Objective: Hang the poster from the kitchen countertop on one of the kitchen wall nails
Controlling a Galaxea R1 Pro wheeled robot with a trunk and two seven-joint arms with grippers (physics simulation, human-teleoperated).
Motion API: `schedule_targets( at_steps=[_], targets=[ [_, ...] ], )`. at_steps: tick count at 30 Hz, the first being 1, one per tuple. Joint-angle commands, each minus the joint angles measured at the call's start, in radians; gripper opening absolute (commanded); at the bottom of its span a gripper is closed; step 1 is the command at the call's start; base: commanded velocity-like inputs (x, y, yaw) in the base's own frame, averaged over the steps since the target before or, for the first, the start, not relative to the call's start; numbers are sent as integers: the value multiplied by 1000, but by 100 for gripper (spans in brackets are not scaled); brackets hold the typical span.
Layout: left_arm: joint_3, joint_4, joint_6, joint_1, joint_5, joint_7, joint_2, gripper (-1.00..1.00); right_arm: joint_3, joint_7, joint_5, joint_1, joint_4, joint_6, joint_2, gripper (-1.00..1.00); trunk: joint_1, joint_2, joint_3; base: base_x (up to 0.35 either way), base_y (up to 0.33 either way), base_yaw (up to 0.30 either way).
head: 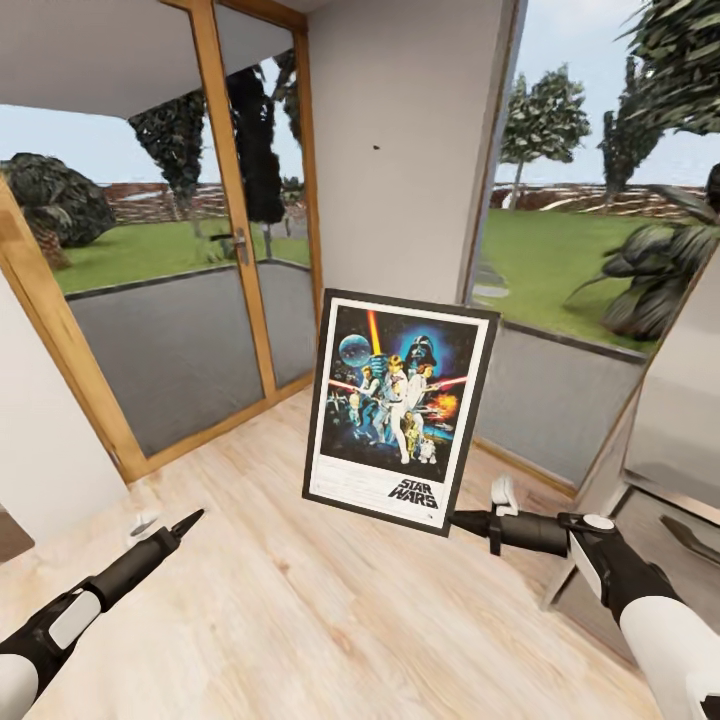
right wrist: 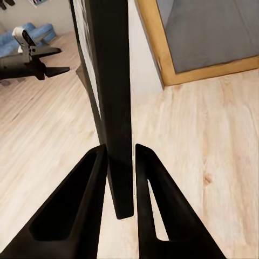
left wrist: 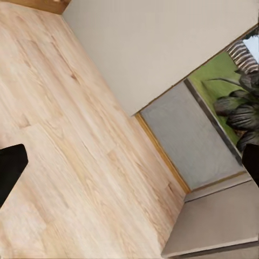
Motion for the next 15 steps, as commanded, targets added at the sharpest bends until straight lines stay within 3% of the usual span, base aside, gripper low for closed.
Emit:
schedule_targets(
  at_steps=[1, 5, 15],
  targets=[
    [-3, 1, 6, -1, 8, -3, 0, 100, -1, 4, -2, -1, 0, 4, 0, -100, 1, -2, -2, 203, 256, 267],
    [-3, 1, 6, -1, 8, -3, 0, 100, -1, 3, -2, -1, 0, 4, 0, -100, 1, -2, -2, 203, 261, 157],
    [-3, 1, 7, -1, 6, -3, -3, 100, -2, 3, -2, -1, 0, 4, 0, -100, 1, -2, -2, 203, 277, 16]
  ],
)
